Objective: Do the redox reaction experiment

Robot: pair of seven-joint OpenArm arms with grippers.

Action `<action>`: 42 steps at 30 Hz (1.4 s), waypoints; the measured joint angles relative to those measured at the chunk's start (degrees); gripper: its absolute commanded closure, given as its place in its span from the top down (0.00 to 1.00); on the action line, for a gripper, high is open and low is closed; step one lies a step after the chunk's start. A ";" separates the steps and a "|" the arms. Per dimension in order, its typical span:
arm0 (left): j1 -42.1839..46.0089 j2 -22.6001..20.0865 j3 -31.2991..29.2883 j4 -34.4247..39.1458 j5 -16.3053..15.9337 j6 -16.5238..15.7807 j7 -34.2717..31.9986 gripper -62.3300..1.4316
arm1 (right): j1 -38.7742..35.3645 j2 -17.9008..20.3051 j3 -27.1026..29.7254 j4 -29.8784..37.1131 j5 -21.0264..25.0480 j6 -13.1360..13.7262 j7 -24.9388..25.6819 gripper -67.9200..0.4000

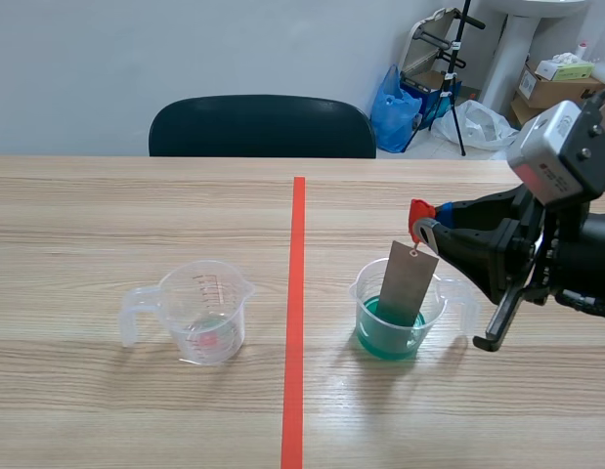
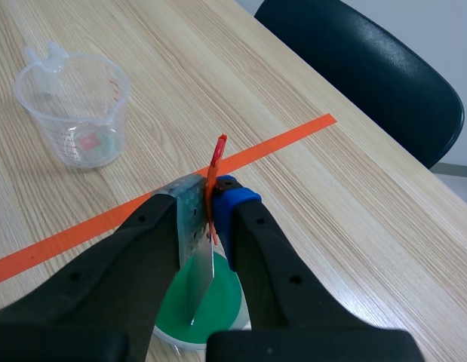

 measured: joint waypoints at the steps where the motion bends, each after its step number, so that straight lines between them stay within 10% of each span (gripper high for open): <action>1: 0.00 0.00 0.00 0.00 0.00 0.00 0.00 1.00 | 0.00 0.00 0.00 0.00 0.00 0.00 0.00 0.02; 33: 0.00 0.00 0.00 0.00 0.00 0.00 0.00 1.00 | 0.00 0.50 0.00 0.02 1.11 0.07 0.00 0.02; 42: 0.00 0.00 0.00 0.00 0.00 0.00 0.00 1.00 | 0.00 3.76 1.16 3.63 8.92 0.07 -3.65 0.02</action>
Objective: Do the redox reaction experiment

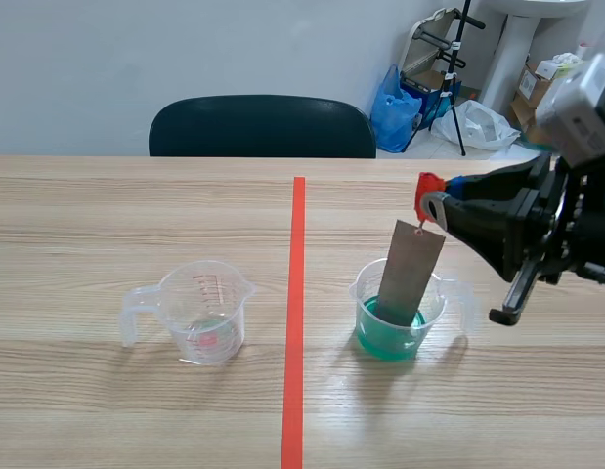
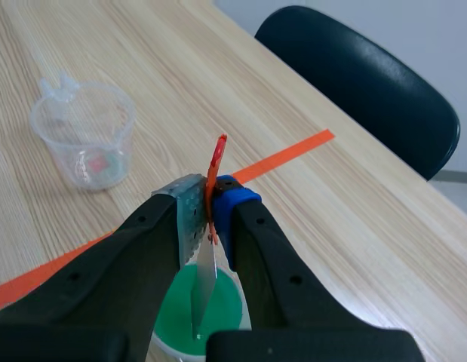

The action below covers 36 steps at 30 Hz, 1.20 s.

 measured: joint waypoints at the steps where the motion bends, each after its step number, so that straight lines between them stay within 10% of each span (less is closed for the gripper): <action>1: 0.00 0.00 0.00 0.00 0.00 0.00 0.00 1.00 | 0.00 0.24 0.52 0.52 0.31 0.00 -0.28 0.02; 36: 0.00 0.00 0.00 0.00 0.00 0.00 0.00 1.00 | -0.02 0.68 13.00 16.85 20.11 0.22 -27.12 0.02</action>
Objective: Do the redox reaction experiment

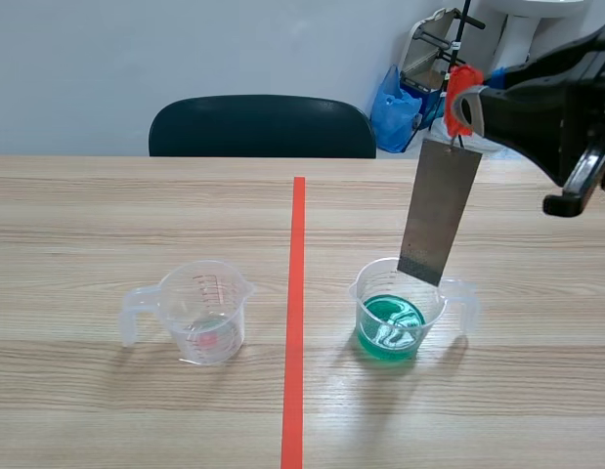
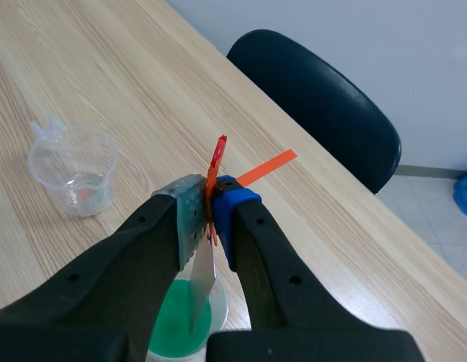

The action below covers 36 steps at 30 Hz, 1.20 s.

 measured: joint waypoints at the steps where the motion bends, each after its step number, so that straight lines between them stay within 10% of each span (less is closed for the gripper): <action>1: 0.00 0.00 0.00 0.00 0.00 0.00 0.00 1.00 | 0.00 0.00 0.33 0.33 0.90 0.02 -0.68 0.02; 36: 0.00 0.00 0.00 0.00 0.00 0.00 0.00 1.00 | 0.00 0.00 1.27 1.73 3.89 0.02 -3.72 0.02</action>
